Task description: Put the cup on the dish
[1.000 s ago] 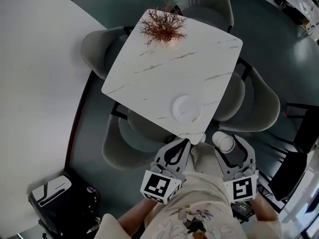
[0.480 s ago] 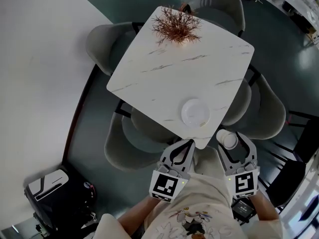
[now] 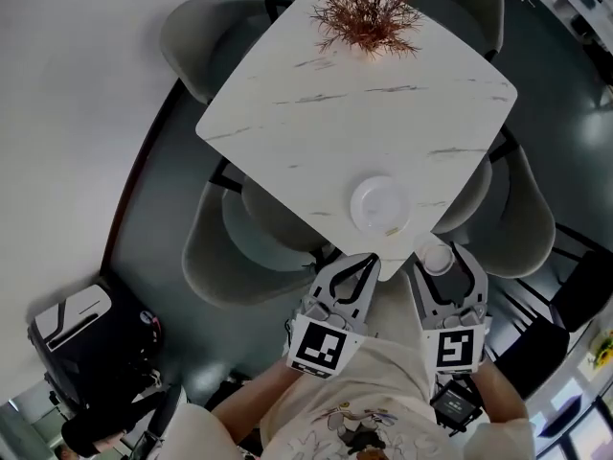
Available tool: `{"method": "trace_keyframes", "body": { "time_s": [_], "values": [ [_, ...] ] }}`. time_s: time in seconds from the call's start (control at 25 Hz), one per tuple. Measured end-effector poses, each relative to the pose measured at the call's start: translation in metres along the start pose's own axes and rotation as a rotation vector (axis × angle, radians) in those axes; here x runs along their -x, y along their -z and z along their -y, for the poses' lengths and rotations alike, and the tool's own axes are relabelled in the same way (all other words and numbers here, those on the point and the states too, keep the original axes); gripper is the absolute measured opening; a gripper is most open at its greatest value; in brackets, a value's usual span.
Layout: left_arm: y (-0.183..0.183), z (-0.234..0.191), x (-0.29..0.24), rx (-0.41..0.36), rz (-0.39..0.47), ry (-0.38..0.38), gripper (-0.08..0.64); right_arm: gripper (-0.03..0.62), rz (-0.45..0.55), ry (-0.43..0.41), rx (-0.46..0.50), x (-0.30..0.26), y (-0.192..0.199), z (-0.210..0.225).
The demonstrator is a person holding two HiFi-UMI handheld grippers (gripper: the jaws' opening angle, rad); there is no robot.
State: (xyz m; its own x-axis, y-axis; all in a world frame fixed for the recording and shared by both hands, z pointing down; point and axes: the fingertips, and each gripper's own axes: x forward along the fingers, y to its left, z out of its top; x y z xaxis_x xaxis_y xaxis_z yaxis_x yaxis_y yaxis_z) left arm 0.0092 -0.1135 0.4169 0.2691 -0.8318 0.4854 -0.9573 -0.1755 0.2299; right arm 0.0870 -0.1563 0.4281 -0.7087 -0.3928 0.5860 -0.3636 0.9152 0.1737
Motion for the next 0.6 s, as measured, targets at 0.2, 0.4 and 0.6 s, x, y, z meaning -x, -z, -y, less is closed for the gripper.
{"method": "trace_keyframes", "body": {
  "time_s": [0.2, 0.4, 0.6],
  "values": [
    [0.009, -0.007, -0.017, 0.012, -0.018, -0.004, 0.005, 0.258, -0.029, -0.047, 0.000, -0.027, 0.006, -0.002],
    [0.024, -0.019, -0.034, -0.008, -0.057, 0.014, 0.005, 0.258, -0.050, -0.090, 0.042, -0.054, 0.015, -0.015],
    [0.044, -0.034, -0.050, -0.002, -0.075, 0.020, 0.005, 0.258, -0.058, -0.112, 0.048, -0.074, 0.026, -0.025]
  ]
}}
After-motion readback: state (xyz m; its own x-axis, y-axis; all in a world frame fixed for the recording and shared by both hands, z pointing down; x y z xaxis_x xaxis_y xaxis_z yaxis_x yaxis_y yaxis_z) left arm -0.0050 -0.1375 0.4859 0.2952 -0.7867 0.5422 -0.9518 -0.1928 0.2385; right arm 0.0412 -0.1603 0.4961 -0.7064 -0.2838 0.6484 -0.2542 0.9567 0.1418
